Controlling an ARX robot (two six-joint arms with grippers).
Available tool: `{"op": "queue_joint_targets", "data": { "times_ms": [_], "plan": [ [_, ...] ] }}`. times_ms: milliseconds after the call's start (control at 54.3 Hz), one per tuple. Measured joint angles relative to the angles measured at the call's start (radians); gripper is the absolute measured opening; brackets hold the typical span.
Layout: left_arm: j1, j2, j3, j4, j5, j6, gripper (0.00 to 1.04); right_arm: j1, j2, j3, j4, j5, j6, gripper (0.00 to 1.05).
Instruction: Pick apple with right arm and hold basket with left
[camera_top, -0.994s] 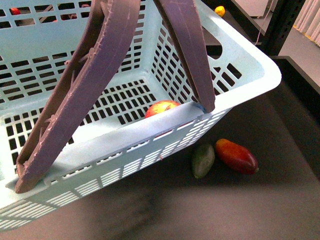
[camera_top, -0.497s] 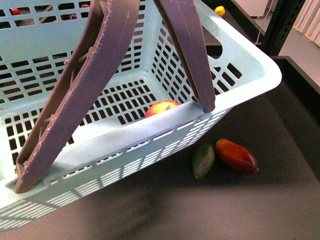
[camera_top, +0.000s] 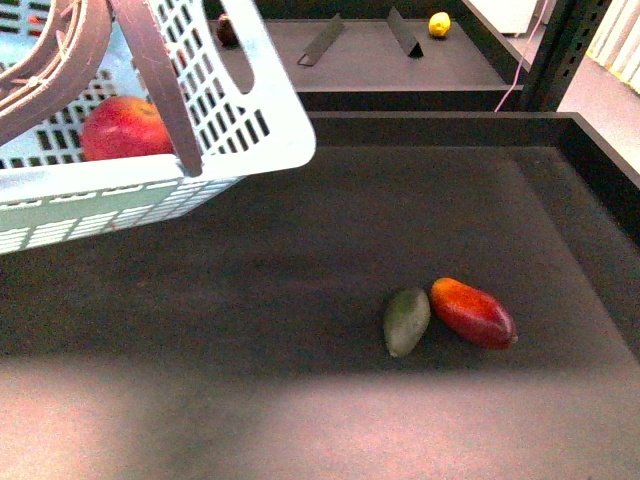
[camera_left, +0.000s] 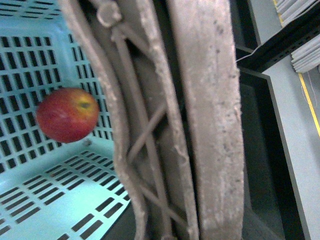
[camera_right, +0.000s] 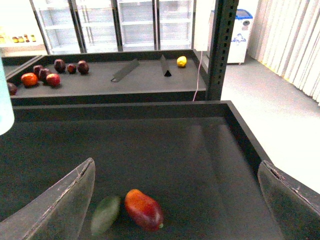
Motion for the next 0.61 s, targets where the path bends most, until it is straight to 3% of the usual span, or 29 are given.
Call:
{"op": "queue_joint_targets", "data": {
  "times_ms": [147, 387, 608],
  "plan": [
    [0.113, 0.099, 0.087, 0.0, 0.044, -0.146, 0.16, 0.0, 0.0, 0.0, 0.0, -0.001, 0.0, 0.96],
    [0.222, 0.179, 0.157, 0.01, 0.121, -0.436, 0.16, 0.0, 0.0, 0.0, 0.0, 0.0, 0.0, 0.96],
    [0.322, 0.255, 0.152, 0.031, 0.085, -0.635, 0.16, 0.0, 0.0, 0.0, 0.0, -0.001, 0.0, 0.96]
  ]
}}
